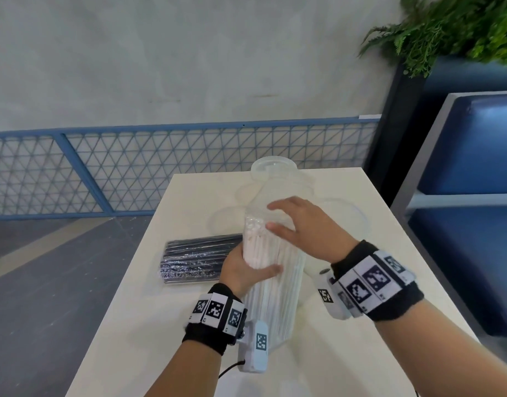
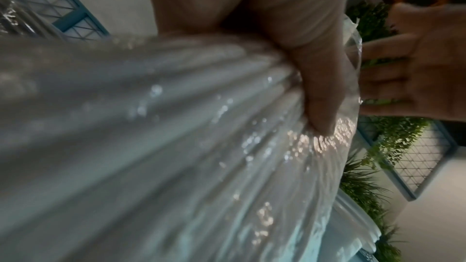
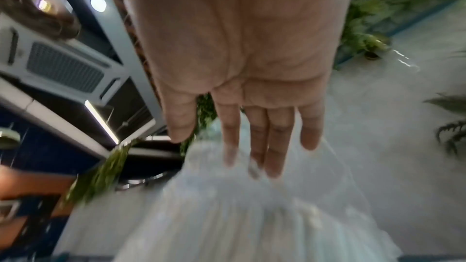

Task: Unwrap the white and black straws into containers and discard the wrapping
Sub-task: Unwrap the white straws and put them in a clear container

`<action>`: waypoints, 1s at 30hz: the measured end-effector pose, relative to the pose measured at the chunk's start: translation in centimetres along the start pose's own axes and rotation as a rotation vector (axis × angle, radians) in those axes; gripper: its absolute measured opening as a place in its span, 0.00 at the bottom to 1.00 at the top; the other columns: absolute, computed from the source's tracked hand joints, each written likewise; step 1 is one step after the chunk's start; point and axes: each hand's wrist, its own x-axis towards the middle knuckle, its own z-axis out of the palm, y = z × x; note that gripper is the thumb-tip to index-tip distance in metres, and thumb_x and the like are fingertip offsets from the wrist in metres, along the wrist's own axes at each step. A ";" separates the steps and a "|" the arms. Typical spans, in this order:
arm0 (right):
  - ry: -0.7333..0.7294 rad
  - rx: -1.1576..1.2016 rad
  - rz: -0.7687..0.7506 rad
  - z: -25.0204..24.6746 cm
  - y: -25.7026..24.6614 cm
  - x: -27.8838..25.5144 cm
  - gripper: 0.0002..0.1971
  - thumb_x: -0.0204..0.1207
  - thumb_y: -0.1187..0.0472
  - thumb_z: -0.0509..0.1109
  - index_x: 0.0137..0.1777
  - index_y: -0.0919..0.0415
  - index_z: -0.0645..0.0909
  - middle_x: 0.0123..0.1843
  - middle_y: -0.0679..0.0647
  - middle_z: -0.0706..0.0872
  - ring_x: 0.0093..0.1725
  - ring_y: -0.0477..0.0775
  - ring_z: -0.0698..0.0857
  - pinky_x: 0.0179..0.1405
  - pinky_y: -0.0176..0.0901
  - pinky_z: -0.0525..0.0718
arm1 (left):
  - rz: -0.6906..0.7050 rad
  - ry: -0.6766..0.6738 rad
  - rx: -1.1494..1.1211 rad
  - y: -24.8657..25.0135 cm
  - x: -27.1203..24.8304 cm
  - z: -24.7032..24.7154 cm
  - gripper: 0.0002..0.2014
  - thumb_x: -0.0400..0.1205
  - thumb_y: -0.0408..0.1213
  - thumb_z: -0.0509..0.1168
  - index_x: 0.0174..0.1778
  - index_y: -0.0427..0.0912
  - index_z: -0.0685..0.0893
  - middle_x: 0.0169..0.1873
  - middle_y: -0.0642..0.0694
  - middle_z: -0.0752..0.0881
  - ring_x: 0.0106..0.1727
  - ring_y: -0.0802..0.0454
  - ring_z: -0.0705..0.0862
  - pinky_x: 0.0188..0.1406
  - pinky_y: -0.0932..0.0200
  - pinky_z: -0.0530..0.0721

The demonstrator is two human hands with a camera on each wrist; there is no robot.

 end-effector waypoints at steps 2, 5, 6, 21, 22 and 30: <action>0.013 -0.025 0.020 0.4 0.3 -0.1 0.12 0.79 0.51 0.64 0.50 0.58 0.83 0.49 0.50 0.83 0.49 0.51 0.82 0.59 0.50 0.77 | 0.025 -0.009 0.012 0.1 -0.1 0.2 0.25 0.62 0.40 0.82 0.52 0.49 0.80 0.44 0.55 0.86 0.49 0.57 0.84 0.41 0.67 0.80; 0.057 0.107 0.015 -1.0 0.3 0.0 0.15 0.81 0.54 0.61 0.35 0.58 0.81 0.30 0.42 0.78 0.30 0.41 0.78 0.39 0.30 0.73 | 0.041 0.019 0.012 0.0 0.0 0.2 0.25 0.61 0.41 0.83 0.51 0.52 0.80 0.46 0.55 0.86 0.50 0.55 0.85 0.44 0.63 0.82; 0.041 0.169 0.040 -1.4 0.1 0.0 0.16 0.83 0.55 0.59 0.36 0.58 0.81 0.30 0.43 0.80 0.26 0.41 0.79 0.36 0.27 0.74 | 0.042 0.024 0.003 0.0 0.1 0.1 0.26 0.60 0.41 0.83 0.50 0.54 0.80 0.46 0.55 0.86 0.51 0.55 0.85 0.46 0.61 0.82; -0.338 -0.453 0.067 0.5 0.4 2.6 0.37 0.66 0.43 0.74 0.72 0.59 0.69 0.69 0.55 0.75 0.67 0.55 0.72 0.64 0.40 0.70 | 0.208 -0.105 0.071 0.0 1.3 -0.2 0.34 0.61 0.44 0.82 0.59 0.58 0.72 0.49 0.64 0.81 0.53 0.67 0.79 0.47 0.75 0.75; -0.363 -0.475 0.069 0.9 0.5 2.7 0.38 0.66 0.40 0.73 0.71 0.59 0.70 0.69 0.55 0.75 0.67 0.55 0.73 0.65 0.41 0.71 | 0.212 -0.121 0.069 -0.2 1.4 -0.3 0.34 0.60 0.44 0.83 0.58 0.59 0.71 0.49 0.64 0.80 0.53 0.67 0.79 0.46 0.76 0.75; -0.312 -0.343 0.007 2.0 1.6 2.5 0.32 0.71 0.43 0.70 0.71 0.59 0.70 0.64 0.56 0.81 0.64 0.55 0.79 0.63 0.44 0.76 | 0.120 -0.169 -0.022 -1.1 2.1 -0.4 0.34 0.58 0.45 0.83 0.58 0.60 0.76 0.55 0.58 0.85 0.60 0.60 0.82 0.56 0.64 0.79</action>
